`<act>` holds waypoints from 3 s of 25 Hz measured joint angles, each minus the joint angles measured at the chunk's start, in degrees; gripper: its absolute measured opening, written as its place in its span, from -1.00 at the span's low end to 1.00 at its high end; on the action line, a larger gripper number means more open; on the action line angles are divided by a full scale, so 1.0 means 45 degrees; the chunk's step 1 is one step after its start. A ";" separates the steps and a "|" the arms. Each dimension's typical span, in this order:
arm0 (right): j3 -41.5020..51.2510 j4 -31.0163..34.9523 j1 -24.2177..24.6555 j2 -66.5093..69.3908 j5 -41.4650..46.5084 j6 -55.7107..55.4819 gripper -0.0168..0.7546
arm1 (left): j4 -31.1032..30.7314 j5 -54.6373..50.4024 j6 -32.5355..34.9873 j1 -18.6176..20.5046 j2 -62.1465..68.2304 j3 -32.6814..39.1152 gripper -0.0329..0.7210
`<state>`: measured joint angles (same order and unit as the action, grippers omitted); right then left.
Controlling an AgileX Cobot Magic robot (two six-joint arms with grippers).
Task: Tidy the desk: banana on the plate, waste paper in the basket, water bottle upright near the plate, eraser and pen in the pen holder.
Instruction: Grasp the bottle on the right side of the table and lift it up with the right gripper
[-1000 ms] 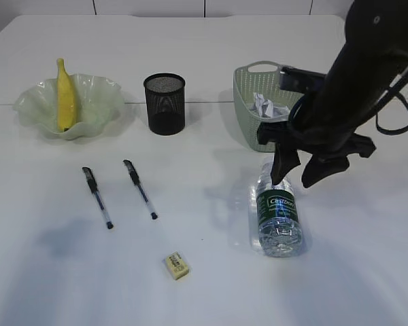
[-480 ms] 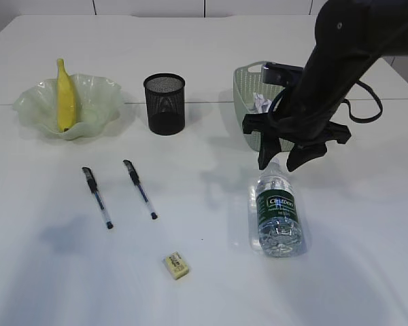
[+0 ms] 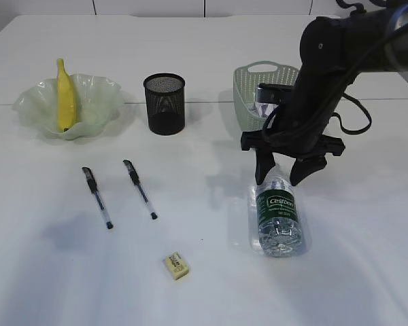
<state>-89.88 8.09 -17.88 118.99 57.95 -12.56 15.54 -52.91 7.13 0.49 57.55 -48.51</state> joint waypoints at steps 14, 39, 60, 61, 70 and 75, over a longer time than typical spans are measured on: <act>-0.0101 0.0000 0.0000 0.0466 -0.0183 -0.0231 0.34 | 0.0029 0.0048 0.0000 0.0000 0.0000 0.0000 0.10; -0.0101 0.0000 0.0000 0.0620 -0.1265 -0.0456 0.54 | 0.0037 0.0151 -0.0006 0.0000 0.0072 0.0000 0.10; -0.0364 0.0026 0.0000 0.1477 -0.1217 -0.0484 0.56 | 0.0037 0.0324 -0.0006 0.0000 0.0092 0.0000 0.10; -0.0496 0.0047 0.0000 0.1591 -0.1114 -0.0484 0.56 | 0.0037 0.0330 -0.0006 0.0000 0.0092 0.0000 0.10; -0.1503 0.0030 0.0000 0.1786 -0.0725 -0.0484 0.38 | 0.0037 0.0351 -0.0006 0.0000 0.0092 0.0000 0.10; -0.1513 0.0030 0.0000 0.1786 -0.0462 -0.0508 0.26 | 0.0037 0.0351 -0.0006 0.0000 0.0092 0.0000 0.10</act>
<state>-96.69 8.22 -17.88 127.03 55.87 -14.84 15.71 -51.33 7.10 0.49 57.96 -48.51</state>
